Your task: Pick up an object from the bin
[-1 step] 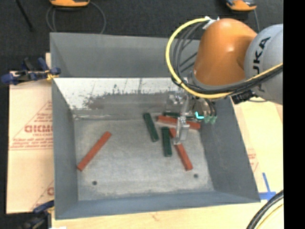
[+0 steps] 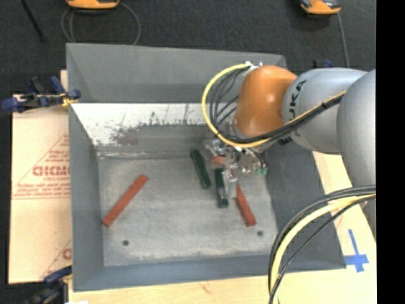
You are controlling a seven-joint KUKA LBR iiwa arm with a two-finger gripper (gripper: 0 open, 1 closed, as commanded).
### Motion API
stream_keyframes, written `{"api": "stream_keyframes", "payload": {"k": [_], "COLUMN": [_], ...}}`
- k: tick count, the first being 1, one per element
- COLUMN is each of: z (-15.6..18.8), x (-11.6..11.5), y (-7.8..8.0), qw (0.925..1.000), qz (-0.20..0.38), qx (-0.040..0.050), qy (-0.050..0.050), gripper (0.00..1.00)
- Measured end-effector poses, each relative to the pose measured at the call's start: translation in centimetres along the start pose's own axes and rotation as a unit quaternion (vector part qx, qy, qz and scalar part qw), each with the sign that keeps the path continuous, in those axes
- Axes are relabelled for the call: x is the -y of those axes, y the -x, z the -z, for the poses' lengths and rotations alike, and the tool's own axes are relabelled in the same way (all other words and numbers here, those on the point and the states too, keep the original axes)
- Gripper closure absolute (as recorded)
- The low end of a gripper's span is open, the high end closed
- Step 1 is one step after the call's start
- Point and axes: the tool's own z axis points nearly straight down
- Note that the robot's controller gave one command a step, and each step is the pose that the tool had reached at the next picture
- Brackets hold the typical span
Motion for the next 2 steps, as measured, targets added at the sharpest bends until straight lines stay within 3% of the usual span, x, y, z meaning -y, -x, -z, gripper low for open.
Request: {"api": "stream_keyframes", "payload": {"k": [1, 2], "z": [0.5, 0.5], "x": [6.0, 11.0], "y": [-1.8, -3.8], "qw": [0.9838, 0.8593], "qz": [0.179, 0.511], "qx": [0.0041, 0.0032], "qy": [-0.001, 0.007], "gripper": [0.0, 0.0]}}
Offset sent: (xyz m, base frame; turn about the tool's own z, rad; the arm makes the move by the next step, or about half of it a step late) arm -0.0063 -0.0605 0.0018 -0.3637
